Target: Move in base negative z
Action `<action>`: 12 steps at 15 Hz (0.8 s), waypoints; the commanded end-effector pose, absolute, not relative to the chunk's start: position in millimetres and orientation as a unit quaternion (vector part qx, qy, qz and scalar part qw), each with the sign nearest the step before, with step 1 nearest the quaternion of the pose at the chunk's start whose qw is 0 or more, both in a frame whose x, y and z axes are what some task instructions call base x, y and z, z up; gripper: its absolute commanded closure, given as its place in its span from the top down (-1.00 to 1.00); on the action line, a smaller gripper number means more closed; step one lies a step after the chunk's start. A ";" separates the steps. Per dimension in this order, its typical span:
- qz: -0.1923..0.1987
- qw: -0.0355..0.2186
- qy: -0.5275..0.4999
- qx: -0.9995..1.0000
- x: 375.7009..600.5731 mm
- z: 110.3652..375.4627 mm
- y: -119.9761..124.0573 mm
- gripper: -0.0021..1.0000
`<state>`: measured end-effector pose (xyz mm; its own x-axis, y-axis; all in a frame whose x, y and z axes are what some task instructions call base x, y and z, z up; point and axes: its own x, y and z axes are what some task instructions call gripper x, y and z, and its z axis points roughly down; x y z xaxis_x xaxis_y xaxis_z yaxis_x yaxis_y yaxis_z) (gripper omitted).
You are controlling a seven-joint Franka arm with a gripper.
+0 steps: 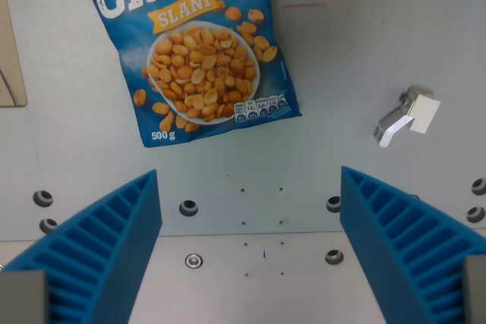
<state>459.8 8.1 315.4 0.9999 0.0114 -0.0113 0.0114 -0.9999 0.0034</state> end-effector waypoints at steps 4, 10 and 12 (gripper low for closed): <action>-0.002 0.002 0.006 1.000 460.2 298.5 8.2 1.00; -0.002 0.002 0.006 1.000 461.9 268.5 8.4 1.00; -0.002 0.002 0.006 1.000 462.9 258.5 8.5 1.00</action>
